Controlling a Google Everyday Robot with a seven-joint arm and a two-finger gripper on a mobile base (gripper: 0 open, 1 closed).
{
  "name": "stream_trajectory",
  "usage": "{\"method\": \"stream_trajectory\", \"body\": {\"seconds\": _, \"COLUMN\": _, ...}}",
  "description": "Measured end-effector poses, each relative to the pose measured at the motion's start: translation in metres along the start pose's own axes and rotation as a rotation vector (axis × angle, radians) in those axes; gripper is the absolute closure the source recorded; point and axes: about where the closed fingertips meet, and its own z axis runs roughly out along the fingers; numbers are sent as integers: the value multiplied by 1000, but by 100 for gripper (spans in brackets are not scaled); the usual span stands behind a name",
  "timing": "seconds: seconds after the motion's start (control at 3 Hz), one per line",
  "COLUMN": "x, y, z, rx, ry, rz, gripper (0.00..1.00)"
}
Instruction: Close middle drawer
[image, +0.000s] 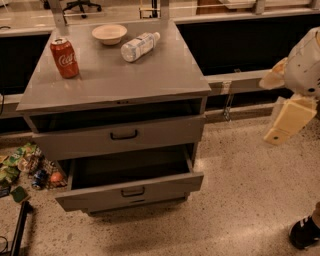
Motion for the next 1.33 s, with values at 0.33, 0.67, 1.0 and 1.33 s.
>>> {"method": "stream_trajectory", "body": {"seconds": 0.33, "x": -2, "y": 8, "z": 40, "rx": 10, "ry": -47, "rz": 17, "gripper": 45}}
{"method": "stream_trajectory", "body": {"seconds": 0.67, "x": -9, "y": 10, "z": 110, "rx": -12, "ry": -115, "rz": 39, "gripper": 68}}
{"method": "stream_trajectory", "body": {"seconds": 1.0, "x": -18, "y": 0, "z": 184, "rx": -45, "ry": -150, "rz": 63, "gripper": 91}}
{"method": "stream_trajectory", "body": {"seconds": 1.33, "x": -20, "y": -3, "z": 206, "rx": -56, "ry": -167, "rz": 75, "gripper": 100}}
